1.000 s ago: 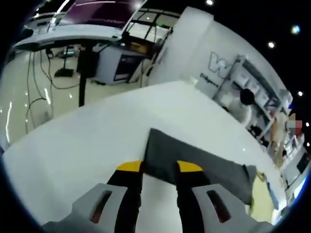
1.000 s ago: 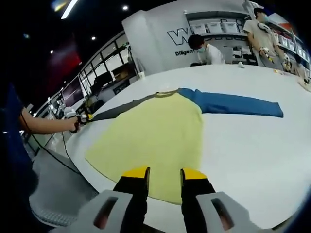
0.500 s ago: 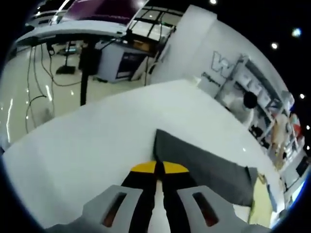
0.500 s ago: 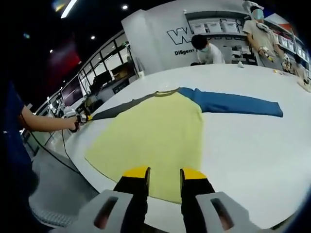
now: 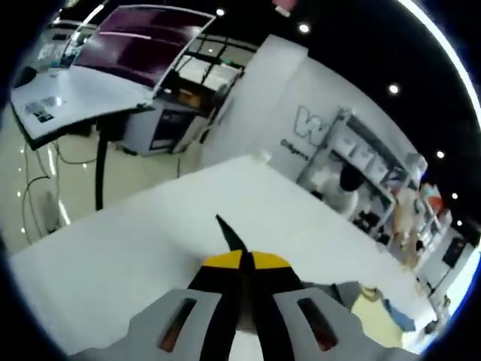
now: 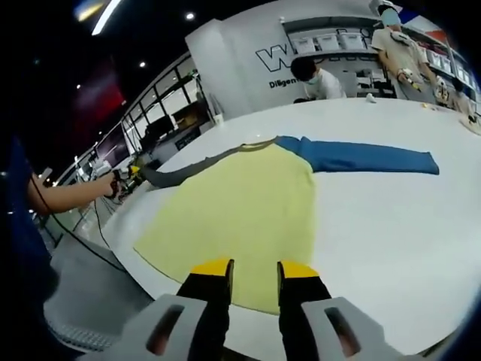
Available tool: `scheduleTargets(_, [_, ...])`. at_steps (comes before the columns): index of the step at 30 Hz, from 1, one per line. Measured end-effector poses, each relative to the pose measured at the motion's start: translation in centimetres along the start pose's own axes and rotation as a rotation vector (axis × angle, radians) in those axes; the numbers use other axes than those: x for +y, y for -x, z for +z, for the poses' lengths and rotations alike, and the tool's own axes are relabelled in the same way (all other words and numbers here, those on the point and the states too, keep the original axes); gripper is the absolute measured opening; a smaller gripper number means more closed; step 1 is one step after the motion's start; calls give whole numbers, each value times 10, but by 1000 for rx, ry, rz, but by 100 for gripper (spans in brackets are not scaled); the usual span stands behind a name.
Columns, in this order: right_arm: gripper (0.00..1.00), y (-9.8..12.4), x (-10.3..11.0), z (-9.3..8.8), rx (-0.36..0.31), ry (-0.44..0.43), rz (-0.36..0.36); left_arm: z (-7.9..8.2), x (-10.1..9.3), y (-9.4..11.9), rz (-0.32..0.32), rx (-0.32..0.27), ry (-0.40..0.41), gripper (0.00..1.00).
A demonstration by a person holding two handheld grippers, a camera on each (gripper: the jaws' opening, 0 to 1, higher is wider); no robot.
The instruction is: Fold the garment on the visible template until the final outline fits inside the template.
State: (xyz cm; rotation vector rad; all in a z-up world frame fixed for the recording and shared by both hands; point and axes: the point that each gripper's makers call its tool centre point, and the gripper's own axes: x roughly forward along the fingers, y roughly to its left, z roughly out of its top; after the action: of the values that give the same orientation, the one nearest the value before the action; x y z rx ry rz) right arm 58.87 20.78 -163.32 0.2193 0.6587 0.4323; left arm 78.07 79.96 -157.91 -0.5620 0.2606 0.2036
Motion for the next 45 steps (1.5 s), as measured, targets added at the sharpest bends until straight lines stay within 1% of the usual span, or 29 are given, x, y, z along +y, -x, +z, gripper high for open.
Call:
scheduleTargets(1, [19,0,-1,1,-5,-3,1,4,-12,1,-26,-1,-1,1])
scheduleTargets(5, [18,1,-2,2,-15,-13,4,13,-42,-1,-93,5,-5,1])
scheduleTargets(6, [17,1,-3,2,-17,-16,4,18,-63,3,-138,1,-15,1])
scheduleTargets(9, [15,2,-4,0,-21,-28,6,32,-106,4,-238,-10,-39,1])
scheduleTargets(10, [14,3,-4,0,-20,-30,6,37,-127,7,-289,-9,-57,1])
scheduleTargets(11, [14,4,-6,-1,-22,-31,6,40,-141,8,-322,-4,-66,1])
scheduleTargets(13, [15,6,-5,-1,-41,-35,7,49,-180,10,-426,9,-96,1])
scheduleTargets(14, [15,6,-6,-1,-44,-41,7,49,-194,15,-458,10,-115,1])
scheduleTargets(16, [15,7,-6,-2,-49,-43,7,50,-209,13,-499,27,-134,1])
scheduleTargets(17, [15,8,-8,-3,-54,-44,5,49,-223,12,-531,41,-163,1])
scheduleTargets(19, [15,8,-8,-4,-62,-53,5,42,-251,17,-580,69,-236,1])
scheduleTargets(20, [15,9,-8,-4,-67,-55,4,38,-260,18,-592,80,-253,1])
scheduleTargets(23, [15,12,-9,-4,-81,-66,-3,20,-292,22,-666,127,-330,1])
scheduleTargets(26, [15,16,-13,-4,-99,-83,-19,-1,-315,31,-734,174,-379,1])
scheduleTargets(27, [15,18,-16,-3,-111,-92,-23,-5,-318,32,-742,181,-387,1])
scheduleTargets(29, [15,20,-15,-3,-119,-102,-29,-26,-326,37,-787,237,-436,1])
scheduleTargets(30, [15,21,-16,-4,-123,-107,-34,-37,-332,45,-801,257,-458,1])
scheduleTargets(32, [15,23,-22,-4,-132,-117,-45,-50,-328,48,-848,307,-505,1])
scheduleTargets(33, [15,24,-22,-5,-135,-125,-50,-66,-338,55,-874,334,-534,1])
scheduleTargets(35, [15,24,-22,-5,-140,-134,-54,-83,-343,63,-904,366,-569,1])
scheduleTargets(36, [15,24,-22,-5,-140,-135,-55,-98,-348,73,-921,391,-584,1])
scheduleTargets(37, [15,25,-23,-5,-139,-137,-57,-113,-348,78,-938,411,-617,1])
scheduleTargets(39, [15,25,-22,-5,-138,-137,-56,-130,-345,82,-949,451,-671,1])
scheduleTargets(40, [15,25,-22,-5,-138,-137,-56,-135,-344,83,-954,459,-688,1])
scheduleTargets(41, [15,24,-20,-5,-137,-135,-55,-150,-346,91,-972,472,-725,1])
scheduleTargets(42, [15,24,-21,-5,-135,-135,-55,-154,-346,94,-978,477,-733,1])
scheduleTargets(43, [15,24,-21,-5,-135,-135,-54,-166,-347,102,-1004,491,-760,1])
scheduleTargets(44, [15,24,-21,-5,-136,-135,-54,-172,-348,106,-1015,497,-764,1])
scheduleTargets(45, [15,24,-22,-5,-135,-136,-55,-185,-350,118,-1043,509,-780,1])
